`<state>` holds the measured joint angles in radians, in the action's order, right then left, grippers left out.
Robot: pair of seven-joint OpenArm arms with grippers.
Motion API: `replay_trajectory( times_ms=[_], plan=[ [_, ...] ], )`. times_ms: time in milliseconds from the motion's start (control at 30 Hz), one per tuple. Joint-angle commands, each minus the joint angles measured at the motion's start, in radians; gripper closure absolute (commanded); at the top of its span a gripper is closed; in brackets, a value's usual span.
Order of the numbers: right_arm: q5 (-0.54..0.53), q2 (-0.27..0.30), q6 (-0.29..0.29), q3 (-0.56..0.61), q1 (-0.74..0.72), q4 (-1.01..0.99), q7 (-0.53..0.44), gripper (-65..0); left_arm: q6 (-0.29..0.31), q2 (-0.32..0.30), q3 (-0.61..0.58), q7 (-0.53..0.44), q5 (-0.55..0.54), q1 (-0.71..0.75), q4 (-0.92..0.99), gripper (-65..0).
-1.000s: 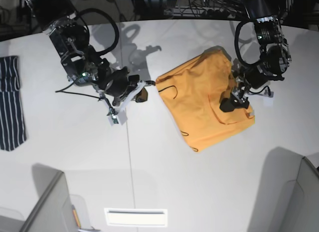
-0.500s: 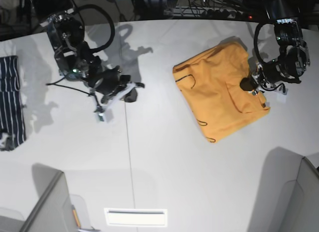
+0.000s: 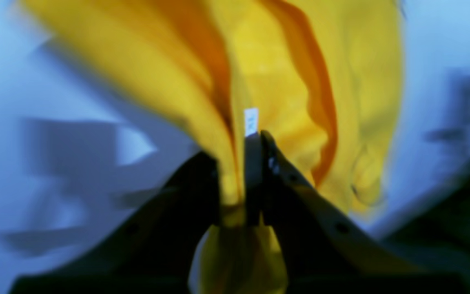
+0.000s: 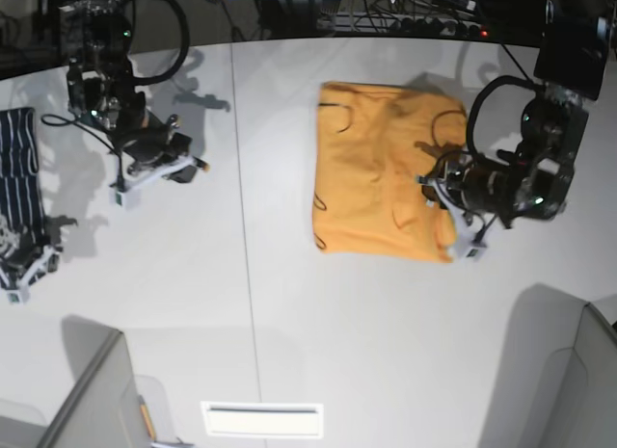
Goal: Fold the T-shirt properly
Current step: 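Grasp the folded bundle with the left gripper and drag it, then tuck the bundle edge under with the left gripper and release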
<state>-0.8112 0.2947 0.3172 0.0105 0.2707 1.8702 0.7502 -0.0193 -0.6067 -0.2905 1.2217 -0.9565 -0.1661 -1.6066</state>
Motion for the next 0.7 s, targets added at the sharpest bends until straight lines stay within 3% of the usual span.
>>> replay_trajectory(
  times_ms=[0, 100, 200, 367, 533, 667],
  plan=[
    [-0.006, 0.010, -0.005, -0.024, 0.016, 0.018, -0.036, 0.0, 0.006, -0.011, -0.049, -0.007, 0.049, -0.042, -0.033, 0.0],
    [-0.006, 0.010, -0.005, -0.070, 0.077, 0.018, -0.085, 0.0, 0.028, -0.009, -0.230, -0.015, 0.236, -0.108, -0.064, 0.0],
    [-0.006, 0.010, -0.005, -0.099, 0.123, 0.018, -0.117, 0.0, 0.158, -0.003, -0.339, -0.059, 0.373, -0.152, -0.076, 0.0],
    [-0.004, -0.027, -0.005, -0.140, 0.189, 0.033, -0.166, 0.0, 0.324, 0.009, -0.401, -0.201, 0.627, -0.175, -0.071, 0.0],
    [-0.003, -0.105, -0.005, -0.209, 0.232, 0.073, -0.166, 0.0, 0.571, 0.011, -0.427, -0.366, 0.879, -0.171, -0.070, 0.0],
    [-0.003, -0.127, -0.005, -0.206, 0.240, 0.096, -0.168, 0.0, 0.651, 0.058, -0.439, -0.408, 0.963, -0.174, -0.068, 0.0]
  ],
)
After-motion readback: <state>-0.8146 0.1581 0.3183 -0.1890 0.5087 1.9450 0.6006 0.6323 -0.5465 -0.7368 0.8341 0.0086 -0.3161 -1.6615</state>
